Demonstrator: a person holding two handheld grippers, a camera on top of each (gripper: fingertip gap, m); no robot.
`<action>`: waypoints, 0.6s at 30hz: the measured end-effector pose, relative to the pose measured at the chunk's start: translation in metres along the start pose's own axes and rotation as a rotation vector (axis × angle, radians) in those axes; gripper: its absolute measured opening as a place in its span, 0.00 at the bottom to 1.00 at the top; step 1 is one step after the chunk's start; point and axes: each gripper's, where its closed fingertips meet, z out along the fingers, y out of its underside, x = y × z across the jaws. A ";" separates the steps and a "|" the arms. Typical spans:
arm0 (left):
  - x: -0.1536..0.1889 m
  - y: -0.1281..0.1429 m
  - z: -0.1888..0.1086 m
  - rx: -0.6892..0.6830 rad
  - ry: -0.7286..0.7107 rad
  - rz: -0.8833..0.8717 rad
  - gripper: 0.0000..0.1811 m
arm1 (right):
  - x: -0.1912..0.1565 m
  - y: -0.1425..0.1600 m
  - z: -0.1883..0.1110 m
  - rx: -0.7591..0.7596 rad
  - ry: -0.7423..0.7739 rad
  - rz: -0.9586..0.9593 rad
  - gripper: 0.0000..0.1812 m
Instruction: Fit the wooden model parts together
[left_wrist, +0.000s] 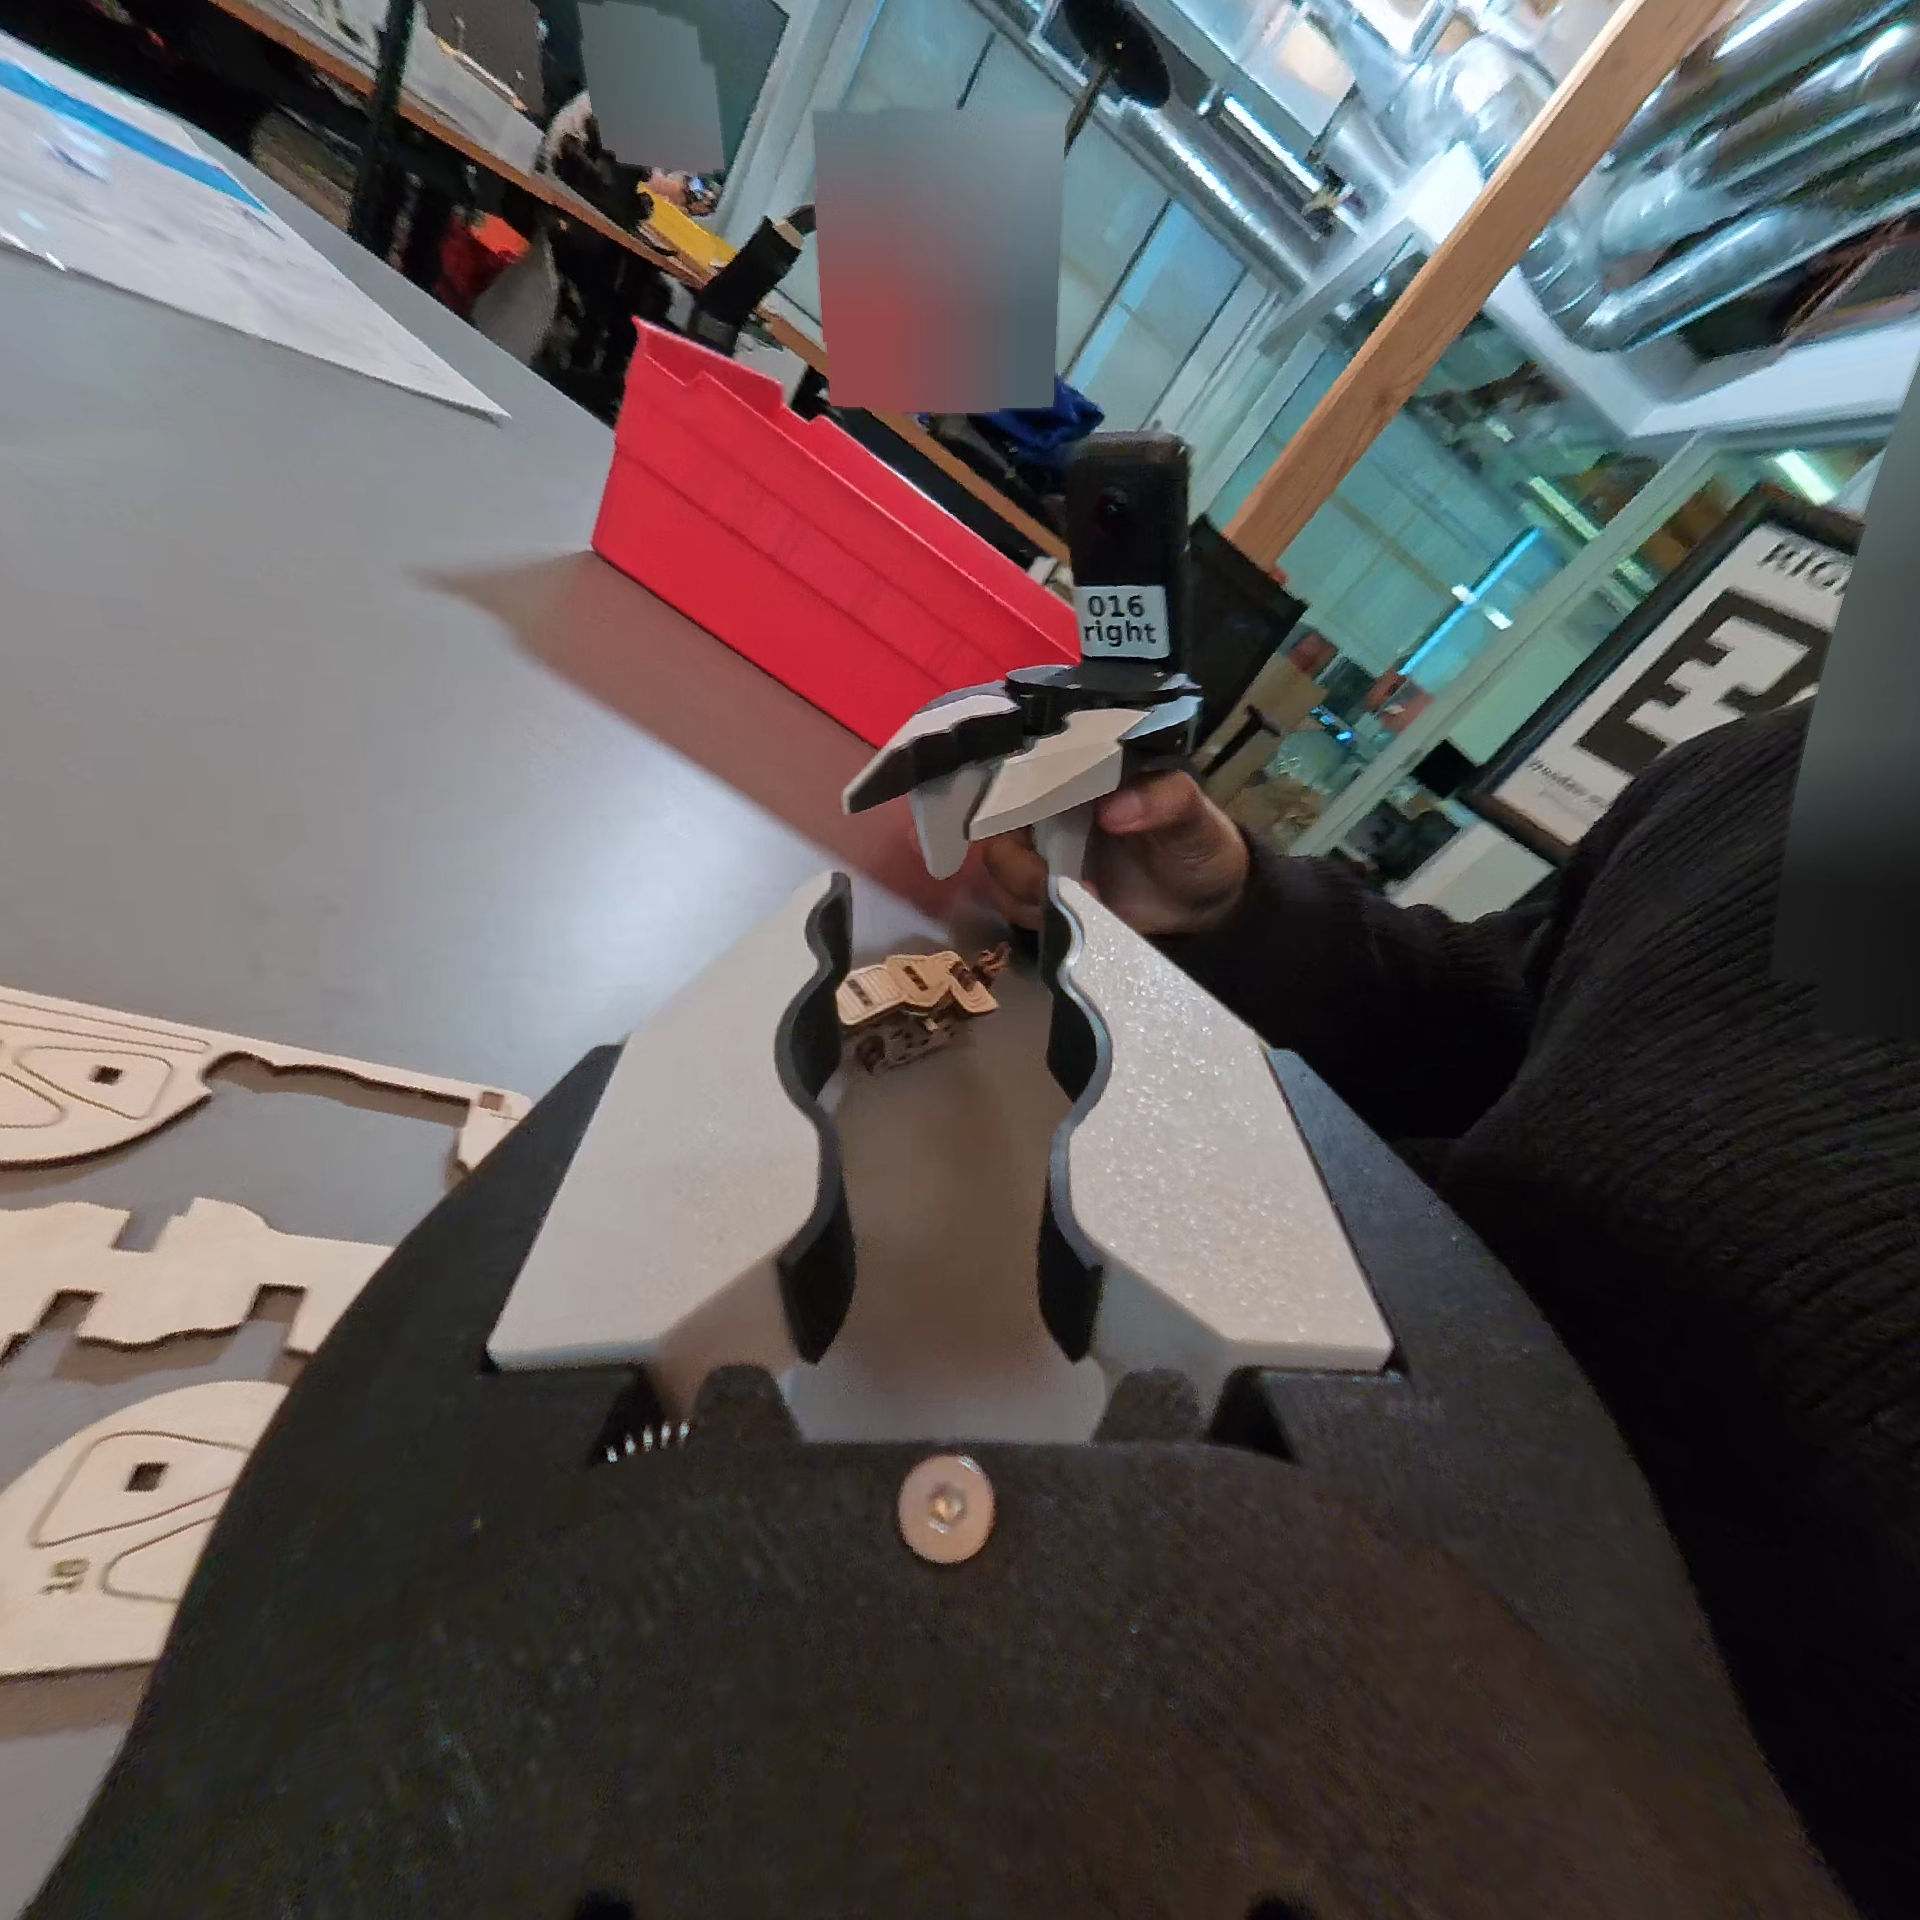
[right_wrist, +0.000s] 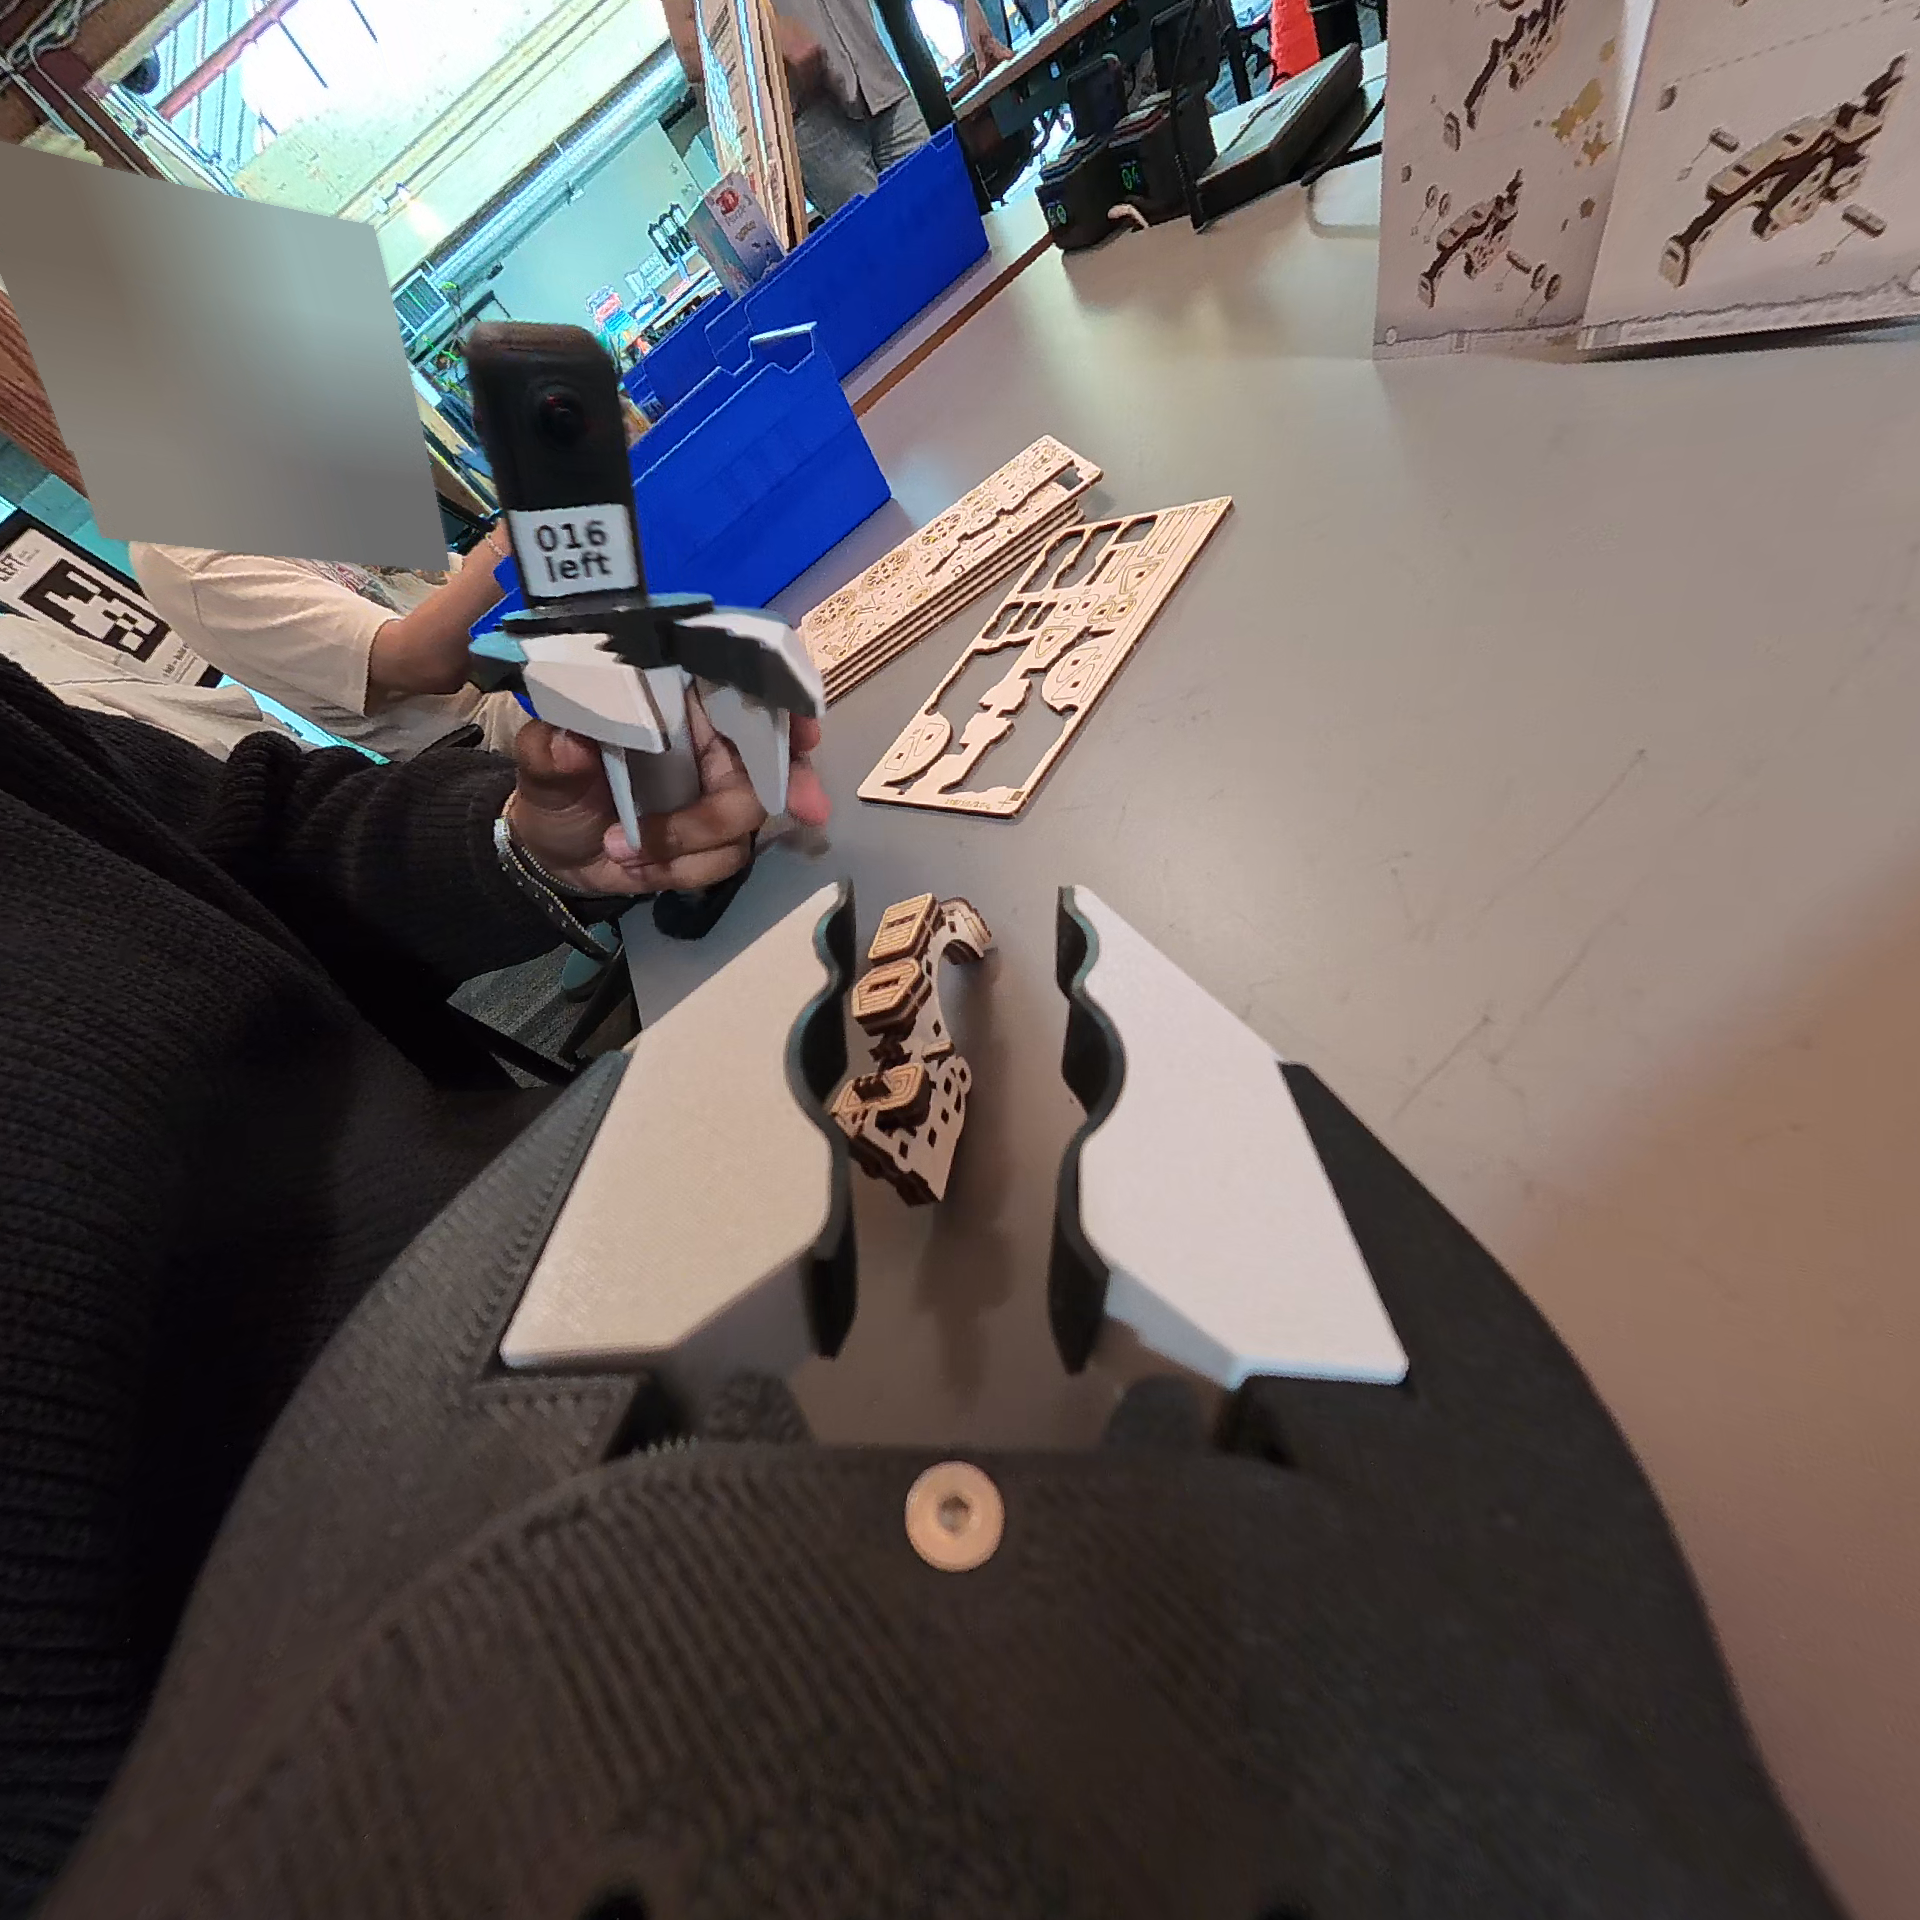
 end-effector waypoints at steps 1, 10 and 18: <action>-0.002 -0.001 -0.001 0.001 -0.024 0.031 0.20 | 0.000 0.000 0.000 0.000 0.000 0.000 0.21; -0.066 -0.036 -0.049 -0.027 -0.521 0.229 0.22 | -0.002 -0.002 -0.001 0.007 -0.002 -0.004 0.21; -0.125 -0.017 -0.101 -0.340 -0.845 0.357 0.20 | -0.009 -0.003 0.001 0.013 -0.030 0.003 0.21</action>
